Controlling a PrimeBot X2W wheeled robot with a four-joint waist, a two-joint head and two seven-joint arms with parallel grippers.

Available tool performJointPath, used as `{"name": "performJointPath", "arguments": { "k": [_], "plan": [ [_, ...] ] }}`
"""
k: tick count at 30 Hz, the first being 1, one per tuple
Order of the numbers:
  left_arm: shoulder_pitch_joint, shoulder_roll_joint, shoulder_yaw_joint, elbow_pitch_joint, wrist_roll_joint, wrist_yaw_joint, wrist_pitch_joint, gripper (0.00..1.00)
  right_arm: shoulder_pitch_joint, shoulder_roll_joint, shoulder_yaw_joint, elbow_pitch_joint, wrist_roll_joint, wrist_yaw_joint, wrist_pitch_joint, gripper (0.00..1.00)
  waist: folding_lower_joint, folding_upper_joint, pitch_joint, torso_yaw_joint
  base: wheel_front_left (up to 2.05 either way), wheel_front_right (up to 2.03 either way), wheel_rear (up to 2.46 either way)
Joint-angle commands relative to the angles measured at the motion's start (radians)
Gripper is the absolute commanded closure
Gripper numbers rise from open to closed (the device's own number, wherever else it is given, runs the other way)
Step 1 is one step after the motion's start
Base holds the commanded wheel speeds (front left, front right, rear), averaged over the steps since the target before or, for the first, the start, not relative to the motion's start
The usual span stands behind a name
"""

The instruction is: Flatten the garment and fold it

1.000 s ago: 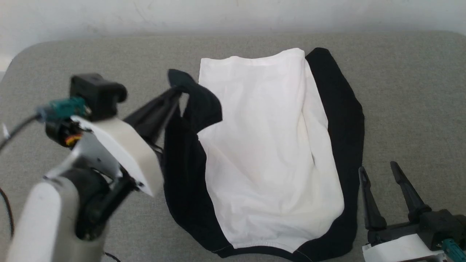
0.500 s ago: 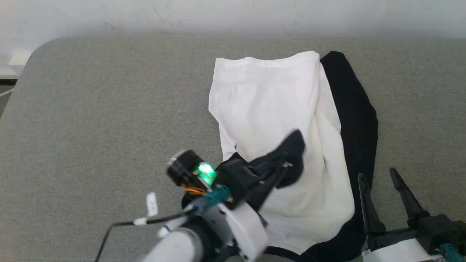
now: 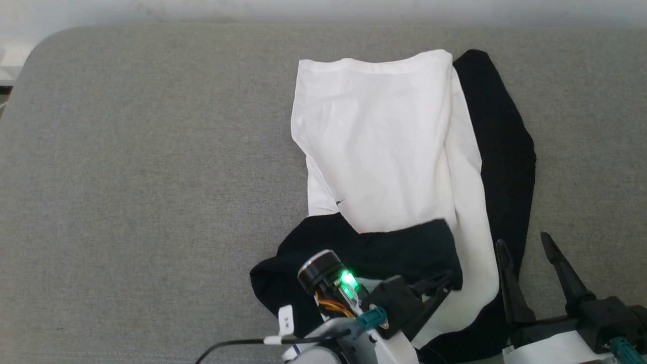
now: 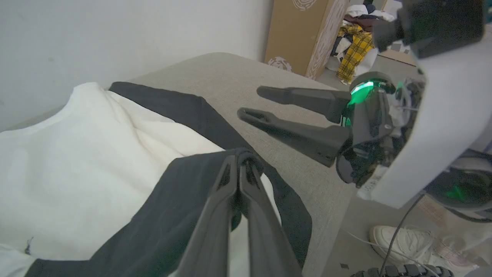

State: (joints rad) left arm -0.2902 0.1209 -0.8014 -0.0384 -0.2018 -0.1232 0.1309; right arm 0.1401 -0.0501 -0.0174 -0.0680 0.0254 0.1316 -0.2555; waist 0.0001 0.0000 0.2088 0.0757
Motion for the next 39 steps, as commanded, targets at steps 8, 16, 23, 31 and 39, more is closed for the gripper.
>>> {"name": "performJointPath", "arguments": {
  "k": [8, 16, 23, 31, 39],
  "plan": [
    [-0.017, -0.007, -0.076, 0.18, -0.042, -0.007, 0.012, 1.0, -0.024, 0.0, 0.001, 0.005, -0.009, -0.001, 0.0, 0.0, -0.0001, 0.0, 0.023, -0.004, 0.0, 0.0, 0.0],
    [-0.052, -0.039, -0.054, 0.373, -0.101, 0.009, -0.001, 1.0, -0.035, 0.0, 0.007, 0.017, -0.006, -0.001, -0.002, 0.0, -0.0001, 0.0, 0.022, -0.011, 0.0, 0.0, 0.0],
    [-0.089, -0.063, -0.044, 0.508, -0.155, 0.037, 0.022, 1.0, -0.038, 0.0, 0.011, 0.021, -0.008, -0.001, -0.002, 0.0, -0.0001, 0.0, 0.022, -0.023, 0.0, 0.0, 0.0],
    [-0.122, -0.07, -0.052, 0.541, -0.223, 0.059, 0.016, 0.0, -0.036, 0.0, 0.005, 0.022, -0.011, -0.001, -0.002, 0.0, -0.0001, 0.0, 0.019, -0.029, 0.0, 0.0, 0.0],
    [-0.121, -0.07, -0.049, 0.41, -0.348, 0.06, 0.062, 0.0, -0.023, 0.0, -0.001, 0.023, -0.012, -0.001, 0.003, 0.0, -0.0001, 0.0, 0.002, -0.016, 0.0, 0.0, 0.0]
  ]
}}
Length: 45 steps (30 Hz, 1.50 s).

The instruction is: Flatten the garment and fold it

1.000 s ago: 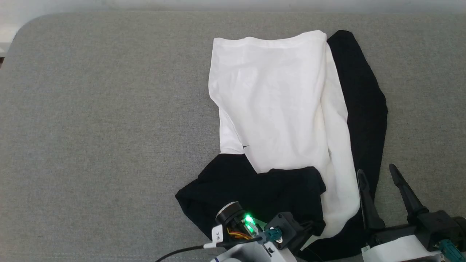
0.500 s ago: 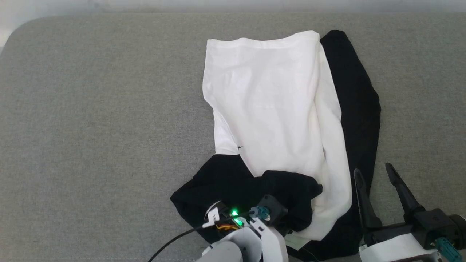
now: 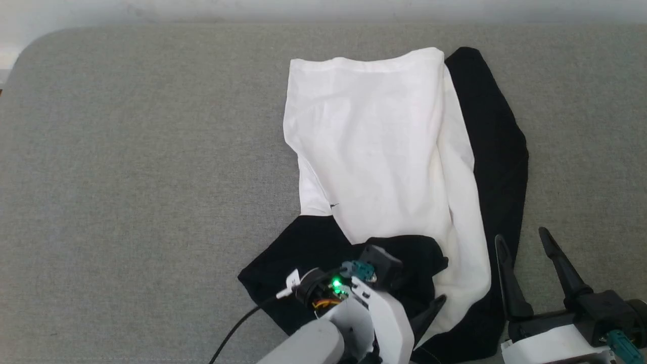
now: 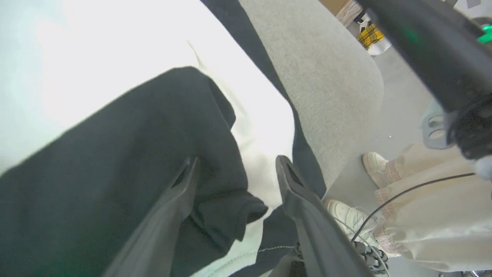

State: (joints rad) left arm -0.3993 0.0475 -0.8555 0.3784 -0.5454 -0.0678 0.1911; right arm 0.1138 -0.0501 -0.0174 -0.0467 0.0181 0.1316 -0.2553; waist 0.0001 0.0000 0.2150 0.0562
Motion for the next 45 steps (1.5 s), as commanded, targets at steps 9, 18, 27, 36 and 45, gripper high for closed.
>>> {"name": "performJointPath", "arguments": {
  "k": [9, 18, 27, 36, 45],
  "plan": [
    [0.083, 0.118, 0.155, -0.333, -0.018, 0.133, -0.091, 0.0, 0.022, 0.0, -0.002, 0.004, -0.002, -0.001, 0.008, 0.0, -0.0001, 0.0, -0.045, 0.009, 0.0, 0.0, 0.0],
    [0.279, 0.212, 0.421, -0.474, 0.006, 0.281, -0.421, 0.0, 0.045, 0.0, -0.003, 0.0, 0.002, -0.001, 0.012, 0.0, -0.0001, 0.0, -0.089, 0.005, 0.0, 0.0, 0.0],
    [0.475, 0.236, 0.608, -0.541, 0.16, 0.31, -0.452, 0.0, 0.074, 0.0, -0.002, -0.012, 0.005, -0.001, 0.023, 0.0, -0.0001, 0.0, -0.128, -0.001, 0.0, 0.0, 0.0],
    [0.564, 0.151, 0.721, -0.564, 0.216, 0.25, -0.453, 0.0, 0.039, 0.0, -0.017, -0.048, -0.006, -0.001, 0.054, 0.0, -0.0001, 0.0, -0.116, -0.01, 0.0, 0.0, 0.0],
    [0.537, 0.098, 0.751, -0.564, 0.236, 0.194, -0.453, 0.0, -0.206, -0.05, 0.01, -0.156, 0.091, -0.001, 0.264, 0.0, -0.0001, 0.0, -0.023, -0.043, 0.0, 0.0, 0.0]
  ]
}}
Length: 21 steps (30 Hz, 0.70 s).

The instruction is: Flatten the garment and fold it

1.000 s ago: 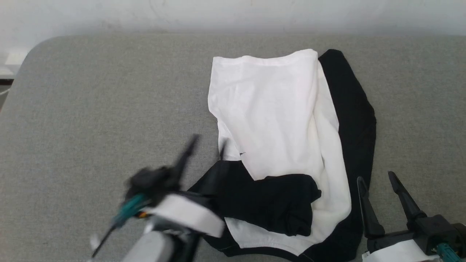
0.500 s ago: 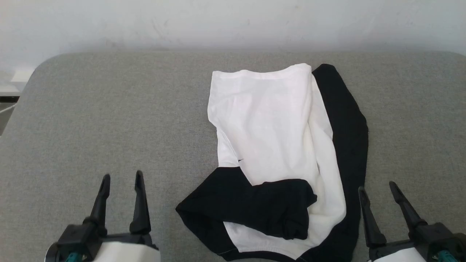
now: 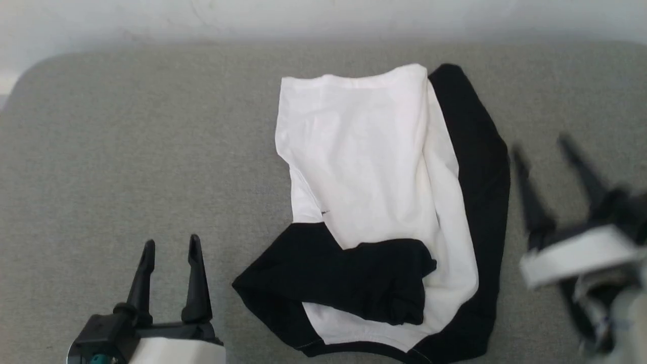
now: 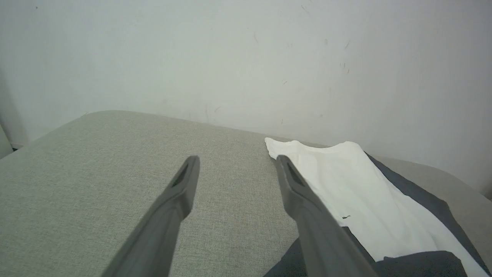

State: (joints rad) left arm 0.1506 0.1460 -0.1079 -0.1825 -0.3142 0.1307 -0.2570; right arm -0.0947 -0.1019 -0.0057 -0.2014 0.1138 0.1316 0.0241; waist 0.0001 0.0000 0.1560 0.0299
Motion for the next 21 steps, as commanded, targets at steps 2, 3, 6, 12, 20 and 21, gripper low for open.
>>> {"name": "performJointPath", "arguments": {
  "k": [2, 3, 6, 12, 20, 21],
  "plan": [
    [-0.031, -0.012, 0.011, -0.004, 0.006, -0.015, -0.005, 0.0, -0.099, -0.028, -0.015, -0.017, 0.048, -0.001, 0.058, 0.0, -0.0001, 0.0, 0.066, -0.023, 0.0, 0.0, 0.0],
    [-0.041, -0.016, 0.014, -0.004, 0.008, -0.02, -0.005, 0.0, -0.148, -0.047, -0.017, -0.016, 0.066, -0.001, 0.101, 0.0, -0.0001, 0.0, 0.081, -0.024, 0.0, 0.0, 0.0],
    [-0.072, -0.029, 0.016, 0.004, 0.005, -0.04, -0.005, 0.0, -0.298, -0.096, -0.045, 0.011, 0.117, -0.001, 0.212, 0.0, -0.0001, 0.0, 0.126, -0.019, 0.0, 0.0, 0.0],
    [-0.121, -0.049, 0.022, 0.013, 0.013, -0.065, -0.005, 0.0, -0.566, -0.168, -0.077, 0.131, 0.158, -0.001, 0.386, 0.0, -0.0001, 0.0, 0.215, -0.003, 0.0, 0.0, 0.0],
    [-0.182, -0.072, 0.005, 0.018, 0.022, -0.099, -0.005, 0.0, -0.829, -0.212, -0.143, 0.337, 0.105, -0.001, 0.571, 0.0, -0.0001, 0.0, 0.322, 0.051, 0.0, 0.0, 0.0],
    [-0.189, -0.074, 0.005, 0.017, 0.024, -0.101, -0.005, 0.0, -0.855, -0.209, -0.154, 0.36, 0.097, -0.001, 0.599, 0.0, -0.0001, 0.0, 0.333, 0.059, 0.0, 0.0, 0.0]
  ]
}}
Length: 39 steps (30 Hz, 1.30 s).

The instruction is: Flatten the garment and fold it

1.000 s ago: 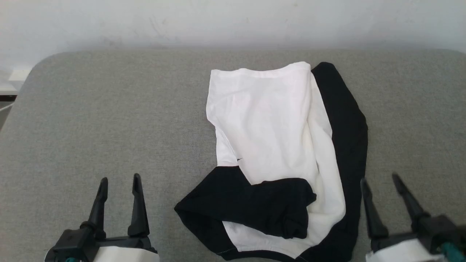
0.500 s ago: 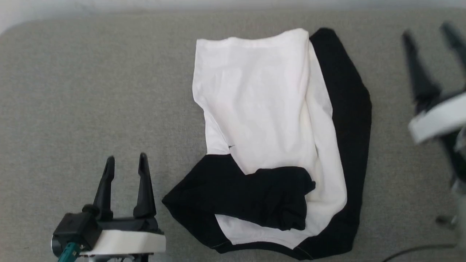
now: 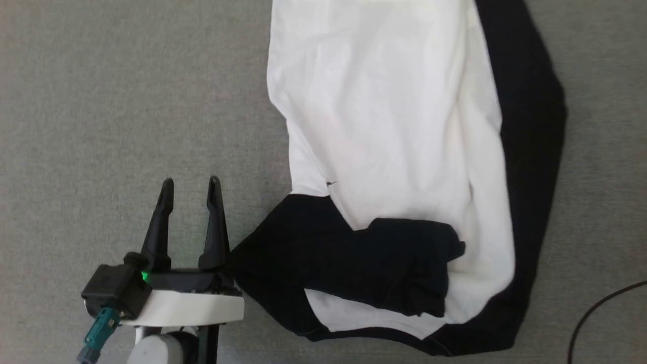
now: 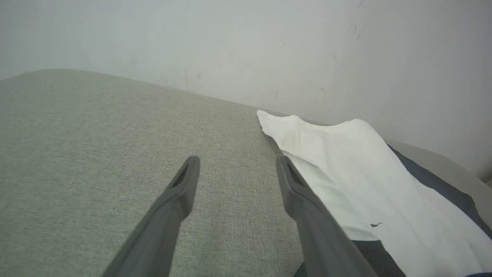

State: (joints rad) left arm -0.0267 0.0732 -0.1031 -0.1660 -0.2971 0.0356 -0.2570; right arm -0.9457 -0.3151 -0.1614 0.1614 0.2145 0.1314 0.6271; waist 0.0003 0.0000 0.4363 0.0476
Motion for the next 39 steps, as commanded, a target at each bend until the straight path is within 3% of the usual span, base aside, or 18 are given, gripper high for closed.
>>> {"name": "performJointPath", "arguments": {
  "k": [1, 9, 16, 37, 38, 39],
  "plan": [
    [-0.018, -0.003, 0.0, -0.001, 0.01, -0.008, -0.005, 0.0, -0.029, 0.006, -0.008, 0.019, -0.015, -0.001, 0.025, 0.0, -0.0003, 0.0, 0.065, 0.051, 0.0, 0.0, 0.0],
    [-0.053, -0.012, -0.021, -0.026, 0.046, -0.03, -0.005, 0.0, -0.155, 0.008, -0.028, 0.138, -0.077, -0.001, 0.252, 0.0, -0.0003, 0.0, 0.143, 0.119, 0.0, 0.0, 0.0],
    [-0.082, -0.018, -0.063, -0.052, 0.072, -0.039, -0.005, 0.0, -0.149, 0.022, -0.048, 0.173, -0.105, -0.001, 0.376, 0.0, -0.0003, 0.0, 0.176, 0.171, 0.0, 0.0, 0.0],
    [-0.115, -0.023, -0.094, -0.059, 0.059, -0.057, -0.005, 0.0, -0.115, 0.026, -0.152, 0.154, -0.177, -0.001, 0.383, 0.0, -0.0003, 0.0, 0.259, 0.237, 0.0, 0.0, 0.0],
    [-0.117, -0.023, -0.095, -0.057, 0.057, -0.057, -0.005, 0.0, -0.113, 0.027, -0.153, 0.153, -0.178, -0.001, 0.383, 0.18, -0.0003, 0.0, 0.26, 0.239, 0.0, 0.0, 0.0],
    [-0.119, -0.023, -0.096, -0.054, 0.055, -0.057, -0.005, 0.0, -0.111, 0.027, -0.155, 0.152, -0.178, -0.001, 0.382, 0.51, -0.0003, 0.0, 0.261, 0.241, 0.0, 0.0, 0.0]
  ]
}}
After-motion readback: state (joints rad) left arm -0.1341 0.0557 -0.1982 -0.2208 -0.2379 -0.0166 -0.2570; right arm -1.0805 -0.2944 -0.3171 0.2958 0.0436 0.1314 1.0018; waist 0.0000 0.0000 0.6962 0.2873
